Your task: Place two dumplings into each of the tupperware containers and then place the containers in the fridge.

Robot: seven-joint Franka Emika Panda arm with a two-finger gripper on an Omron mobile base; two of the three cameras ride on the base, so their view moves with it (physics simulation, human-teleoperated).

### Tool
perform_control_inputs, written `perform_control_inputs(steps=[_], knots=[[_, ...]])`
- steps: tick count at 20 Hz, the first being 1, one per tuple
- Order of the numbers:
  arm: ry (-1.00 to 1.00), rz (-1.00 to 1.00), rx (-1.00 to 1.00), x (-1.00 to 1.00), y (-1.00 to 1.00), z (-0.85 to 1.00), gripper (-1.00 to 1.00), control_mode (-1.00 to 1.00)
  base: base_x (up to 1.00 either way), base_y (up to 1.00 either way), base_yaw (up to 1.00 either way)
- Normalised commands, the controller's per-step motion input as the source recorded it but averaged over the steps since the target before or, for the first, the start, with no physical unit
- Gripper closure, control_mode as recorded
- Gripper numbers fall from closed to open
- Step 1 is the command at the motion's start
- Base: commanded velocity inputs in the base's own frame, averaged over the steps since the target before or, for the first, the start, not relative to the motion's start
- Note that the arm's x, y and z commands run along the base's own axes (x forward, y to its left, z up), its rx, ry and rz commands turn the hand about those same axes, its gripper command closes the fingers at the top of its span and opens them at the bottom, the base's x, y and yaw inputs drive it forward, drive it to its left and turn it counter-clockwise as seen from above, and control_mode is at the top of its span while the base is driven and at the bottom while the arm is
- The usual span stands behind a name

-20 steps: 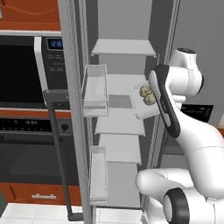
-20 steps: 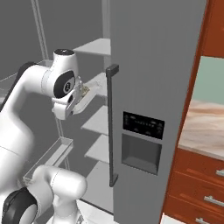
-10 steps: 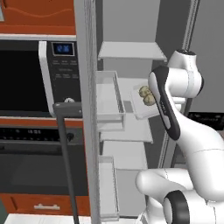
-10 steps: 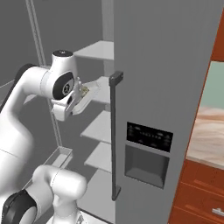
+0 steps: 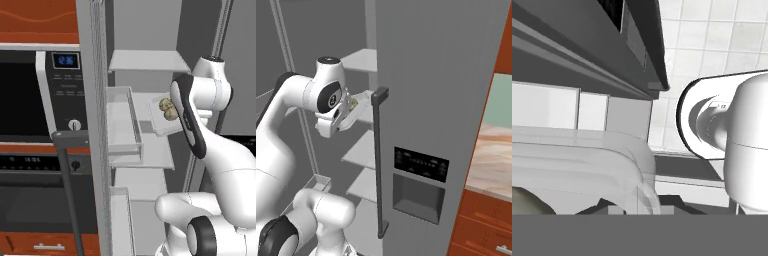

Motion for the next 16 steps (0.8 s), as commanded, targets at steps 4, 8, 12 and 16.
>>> perform_control_inputs(steps=[4, 8, 12, 16], knots=[[0.00, 0.00, 0.00, 0.00, 0.00, 0.00, 1.00, 1.00, 0.31, 0.01, -0.04], [0.00, 0.00, 0.00, 0.00, 0.00, 0.00, 1.00, 1.00, 0.42, 0.06, -0.03], [0.00, 0.00, 0.00, 0.00, 0.00, 0.00, 1.00, 1.00, 0.27, 0.04, -0.02], [-0.01, 0.00, 0.00, -0.08, 0.00, 0.00, 1.00, -1.00, 0.00, 0.00, 0.00]])
